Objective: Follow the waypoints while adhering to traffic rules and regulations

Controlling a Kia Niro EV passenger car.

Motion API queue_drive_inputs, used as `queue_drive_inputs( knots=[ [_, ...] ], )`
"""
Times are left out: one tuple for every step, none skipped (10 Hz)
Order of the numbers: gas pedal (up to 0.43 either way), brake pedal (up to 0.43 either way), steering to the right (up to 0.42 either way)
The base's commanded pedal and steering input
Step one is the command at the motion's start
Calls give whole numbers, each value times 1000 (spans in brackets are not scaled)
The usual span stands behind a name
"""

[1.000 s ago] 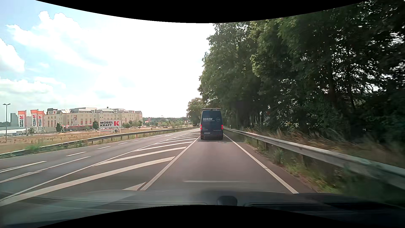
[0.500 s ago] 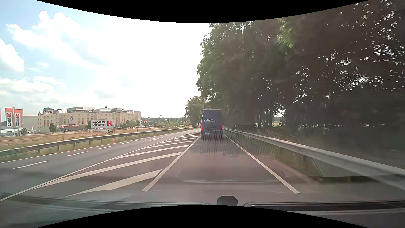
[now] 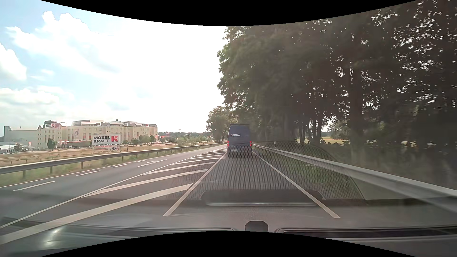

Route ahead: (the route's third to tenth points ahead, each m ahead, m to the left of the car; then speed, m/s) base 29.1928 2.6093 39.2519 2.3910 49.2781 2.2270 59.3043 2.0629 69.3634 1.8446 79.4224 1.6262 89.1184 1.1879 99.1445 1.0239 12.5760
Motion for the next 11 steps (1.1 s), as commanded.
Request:
queue_drive_inputs(
  knots=[
    [189,0,-1],
    [189,0,-1],
    [189,0,0],
    [189,0,0],
    [189,0,0],
    [189,0,0],
    [189,0,0],
    [189,0,0],
    [189,0,0],
    [189,0,-1],
    [189,0,-2]
  ],
)
